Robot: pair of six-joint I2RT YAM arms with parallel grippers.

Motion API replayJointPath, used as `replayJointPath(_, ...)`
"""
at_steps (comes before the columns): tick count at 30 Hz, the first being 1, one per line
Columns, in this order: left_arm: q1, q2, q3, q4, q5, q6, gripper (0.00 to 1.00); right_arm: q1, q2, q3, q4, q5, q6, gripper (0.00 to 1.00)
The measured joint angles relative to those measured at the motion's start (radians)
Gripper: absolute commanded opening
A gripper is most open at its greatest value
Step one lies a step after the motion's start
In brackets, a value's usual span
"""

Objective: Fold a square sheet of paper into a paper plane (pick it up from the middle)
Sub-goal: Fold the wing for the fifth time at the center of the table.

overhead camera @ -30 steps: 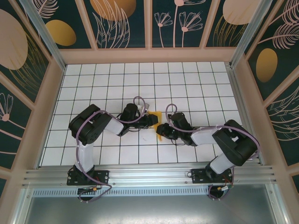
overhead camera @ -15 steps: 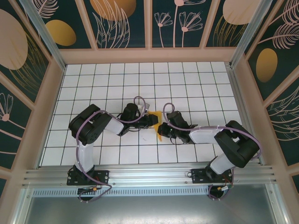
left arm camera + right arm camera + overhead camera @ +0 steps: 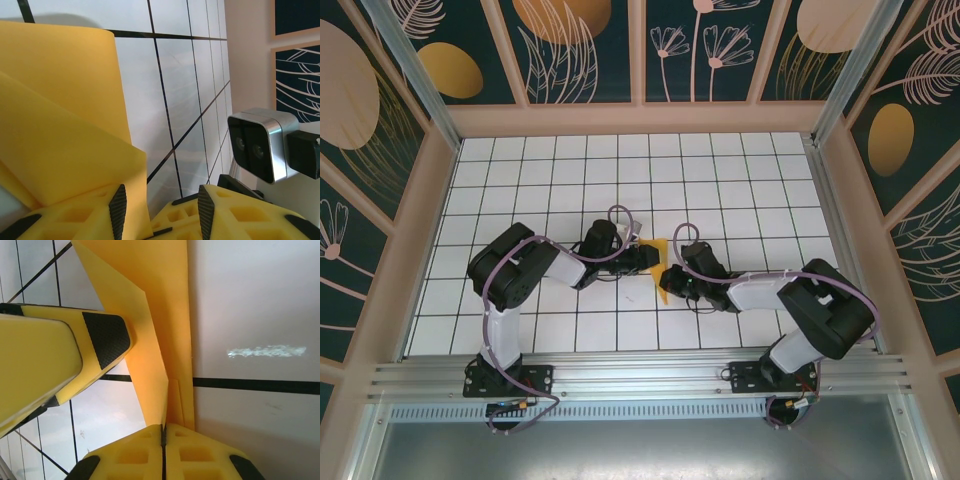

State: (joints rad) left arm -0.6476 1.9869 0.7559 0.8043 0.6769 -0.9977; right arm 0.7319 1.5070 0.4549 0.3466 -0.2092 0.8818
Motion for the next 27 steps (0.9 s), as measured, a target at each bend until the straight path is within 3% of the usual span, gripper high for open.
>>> replayJointPath(11,0.0,0.0,0.008,-0.017,0.0,0.003,0.44,0.0,-0.158,0.0,-0.108,0.022,-0.035,0.23)
replayJointPath(27,0.0,0.0,0.009,-0.023,0.0,0.003,0.44,0.0,-0.23,0.0,-0.111,-0.008,-0.064,0.07)
